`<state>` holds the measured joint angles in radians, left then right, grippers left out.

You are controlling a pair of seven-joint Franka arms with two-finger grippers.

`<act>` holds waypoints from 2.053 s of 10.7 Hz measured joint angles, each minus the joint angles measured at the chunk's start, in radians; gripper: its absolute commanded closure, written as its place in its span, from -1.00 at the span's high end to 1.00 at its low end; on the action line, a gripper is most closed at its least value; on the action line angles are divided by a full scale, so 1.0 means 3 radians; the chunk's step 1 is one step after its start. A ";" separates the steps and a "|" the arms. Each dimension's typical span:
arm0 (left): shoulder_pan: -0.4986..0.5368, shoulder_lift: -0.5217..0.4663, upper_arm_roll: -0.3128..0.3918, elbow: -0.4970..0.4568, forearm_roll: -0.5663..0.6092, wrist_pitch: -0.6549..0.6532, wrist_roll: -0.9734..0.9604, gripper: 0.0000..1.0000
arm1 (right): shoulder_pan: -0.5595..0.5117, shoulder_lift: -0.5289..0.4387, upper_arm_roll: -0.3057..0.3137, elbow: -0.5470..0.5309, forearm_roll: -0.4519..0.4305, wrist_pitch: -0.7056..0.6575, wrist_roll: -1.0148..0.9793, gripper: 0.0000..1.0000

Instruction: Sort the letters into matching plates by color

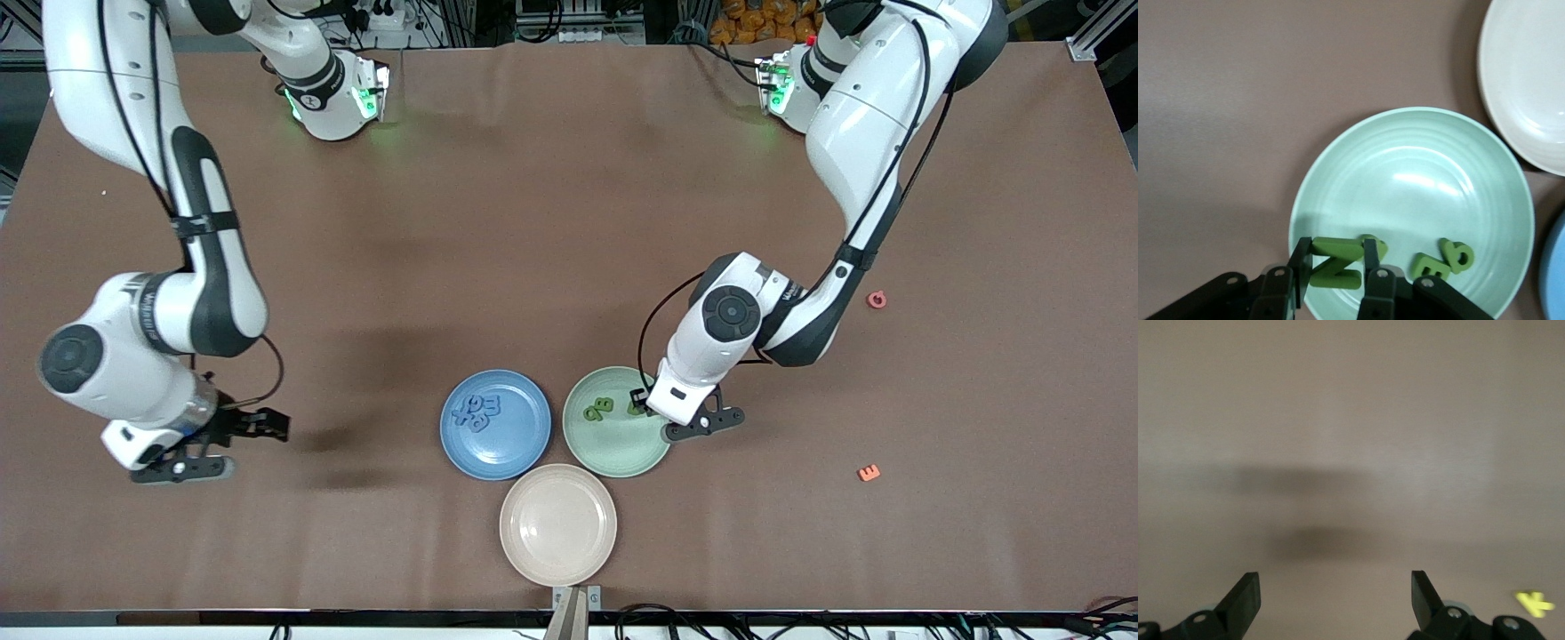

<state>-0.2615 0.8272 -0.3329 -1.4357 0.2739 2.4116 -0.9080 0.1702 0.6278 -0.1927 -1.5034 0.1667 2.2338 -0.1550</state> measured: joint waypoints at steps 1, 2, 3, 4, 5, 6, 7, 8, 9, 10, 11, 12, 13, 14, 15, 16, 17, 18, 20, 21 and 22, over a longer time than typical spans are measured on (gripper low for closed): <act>-0.0037 0.0000 0.0019 0.0000 0.0000 0.0034 -0.0012 0.99 | -0.0088 -0.0032 -0.0032 0.0000 0.0000 -0.0011 -0.0128 1.00; -0.0069 0.0002 0.0044 0.0000 0.0000 0.0047 -0.0014 1.00 | -0.0161 -0.0072 -0.0062 0.0000 -0.0001 -0.0064 -0.0228 1.00; -0.0084 0.0005 0.0065 0.0000 0.0000 0.0056 -0.0014 1.00 | -0.0211 -0.0120 -0.0093 0.0002 -0.0001 -0.0128 -0.0294 1.00; -0.0087 0.0006 0.0077 0.0000 0.0010 0.0060 -0.0011 1.00 | -0.0238 -0.0184 -0.0116 0.0002 -0.0002 -0.0277 -0.0325 1.00; -0.0085 0.0006 0.0087 0.0001 0.0014 0.0061 -0.0005 1.00 | -0.0241 -0.0259 -0.0135 0.0003 -0.0008 -0.0437 -0.0330 1.00; -0.0085 0.0005 0.0114 0.0005 0.0018 0.0068 0.0018 1.00 | -0.0240 -0.0352 -0.0141 0.0004 -0.0017 -0.0590 -0.0330 1.00; -0.0082 0.0001 0.0169 0.0016 0.0021 0.0069 0.0076 1.00 | -0.0241 -0.0477 -0.0154 0.0004 -0.0026 -0.0748 -0.0318 1.00; -0.0069 -0.0002 0.0222 0.0034 0.0025 0.0064 0.0197 1.00 | -0.0246 -0.0637 -0.0178 0.0004 -0.0071 -0.0956 -0.0298 1.00; -0.0054 -0.0010 0.0258 0.0048 0.0025 -0.0020 0.0342 1.00 | -0.0254 -0.0810 -0.0198 0.0002 -0.0132 -0.1170 -0.0292 1.00; -0.0042 -0.0034 0.0302 0.0059 0.0026 -0.0179 0.0493 1.00 | -0.0264 -0.0977 -0.0215 0.0000 -0.0177 -0.1369 -0.0286 1.00; 0.0001 -0.0080 0.0339 0.0075 0.0026 -0.0404 0.0665 1.00 | -0.0282 -0.1147 -0.0227 -0.0003 -0.0194 -0.1568 -0.0282 1.00; 0.0087 -0.0153 0.0338 0.0087 0.0025 -0.0688 0.0850 1.00 | -0.0294 -0.1285 -0.0237 -0.0004 -0.0206 -0.1725 -0.0230 1.00; 0.0185 -0.0258 0.0315 0.0094 0.0008 -0.1007 0.1020 1.00 | -0.0298 -0.1403 -0.0239 -0.0006 -0.0251 -0.1840 -0.0126 1.00; 0.0278 -0.0388 0.0294 0.0095 -0.0082 -0.1317 0.1121 1.00 | -0.0298 -0.1504 -0.0224 -0.0006 -0.0303 -0.1926 0.0026 1.00; 0.0364 -0.0511 0.0285 0.0071 -0.0263 -0.1528 0.1183 1.00 | -0.0287 -0.1581 -0.0202 -0.0005 -0.0322 -0.2008 0.0188 1.00; 0.0455 -0.0646 0.0281 -0.0029 -0.0460 -0.1636 0.1220 1.00 | -0.0256 -0.1652 -0.0181 0.0004 -0.0338 -0.2095 0.0328 1.00; 0.0527 -0.0757 0.0277 -0.0180 -0.0582 -0.1657 0.1222 1.00 | -0.0220 -0.1720 -0.0171 0.0016 -0.0348 -0.2174 0.0387 1.00; 0.0583 -0.0853 0.0274 -0.0355 -0.0662 -0.1661 0.1222 1.00 | -0.0196 -0.1795 -0.0155 0.0031 -0.0351 -0.2307 0.0414 1.00; 0.0634 -0.1045 0.0270 -0.0771 -0.0709 -0.1669 0.1222 1.00 | -0.0186 -0.1907 -0.0110 0.0100 -0.0355 -0.2498 0.0435 1.00; 0.0634 -0.1135 0.0268 -0.0976 -0.0715 -0.1673 0.1221 1.00 | -0.0176 -0.1924 -0.0102 0.0119 -0.0363 -0.2506 0.0456 1.00; 0.0643 -0.1213 0.0267 -0.1164 -0.0719 -0.1673 0.1217 1.00 | -0.0165 -0.1921 -0.0098 0.0120 -0.0368 -0.2509 0.0486 1.00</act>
<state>-0.0687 0.4633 -0.2529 -1.7849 0.0583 1.9097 -0.5428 0.1207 0.0515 -0.2221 -1.4672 0.0562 1.4811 -0.0091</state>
